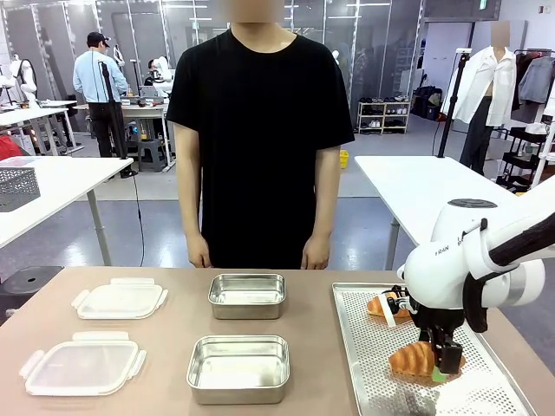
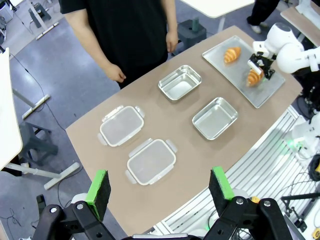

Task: Place the bread into the airtight container.
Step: Pick up a Butter Roll and place it into an empty Airtight Container.

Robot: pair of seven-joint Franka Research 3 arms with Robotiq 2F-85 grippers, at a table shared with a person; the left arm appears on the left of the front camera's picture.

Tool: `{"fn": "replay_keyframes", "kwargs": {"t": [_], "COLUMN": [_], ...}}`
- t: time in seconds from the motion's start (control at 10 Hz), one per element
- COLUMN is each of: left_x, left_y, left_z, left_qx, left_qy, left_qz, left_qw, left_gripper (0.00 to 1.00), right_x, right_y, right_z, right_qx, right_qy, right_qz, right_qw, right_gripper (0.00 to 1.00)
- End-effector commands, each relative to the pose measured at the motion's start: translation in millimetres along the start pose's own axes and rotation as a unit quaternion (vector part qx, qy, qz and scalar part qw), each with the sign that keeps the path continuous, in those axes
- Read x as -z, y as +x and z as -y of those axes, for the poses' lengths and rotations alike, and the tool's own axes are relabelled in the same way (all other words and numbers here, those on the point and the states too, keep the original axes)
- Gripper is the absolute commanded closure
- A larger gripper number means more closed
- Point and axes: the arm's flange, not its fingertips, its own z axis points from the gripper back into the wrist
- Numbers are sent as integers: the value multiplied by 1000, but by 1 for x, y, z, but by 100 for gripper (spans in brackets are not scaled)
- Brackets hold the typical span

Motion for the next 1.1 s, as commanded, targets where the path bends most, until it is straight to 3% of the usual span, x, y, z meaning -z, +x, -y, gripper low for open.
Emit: {"fn": "replay_keyframes", "kwargs": {"t": [0.0,0.1,0.2,0.3,0.4,0.5,0.6,1.0], "left_x": [-1,-1,-1,-1,-1,-1,-1,-1], "left_y": [1,1,1,1,1,1,1,1], "left_z": [1,1,1,1,1,1,1,1], "left_qx": [2,2,2,2,2,2,2,2], "left_qy": [-2,-2,-2,-2,-2,-2,-2,-2], "left_qz": [1,1,1,1,1,1,1,1], "left_qw": [1000,1000,1000,1000,1000,1000,1000,1000], "left_gripper": [0,0,0,0,0,0,0,0], "right_x": [4,6,7,6,4,3,0,-35], "right_y": [0,1,1,1,1,0,0,-2], "right_z": [6,6,6,5,3,1,1,-10], "right_qx": [-3,-5,-7,-8,-9,-9,-10,1], "right_qy": [-5,-4,-5,-7,-8,-7,-6,-23], "right_qz": [5,8,11,13,15,19,19,29], "right_qw": [1000,1000,1000,1000,1000,1000,1000,999], "right_gripper": [8,13,28,33,48,52,36,36]}}
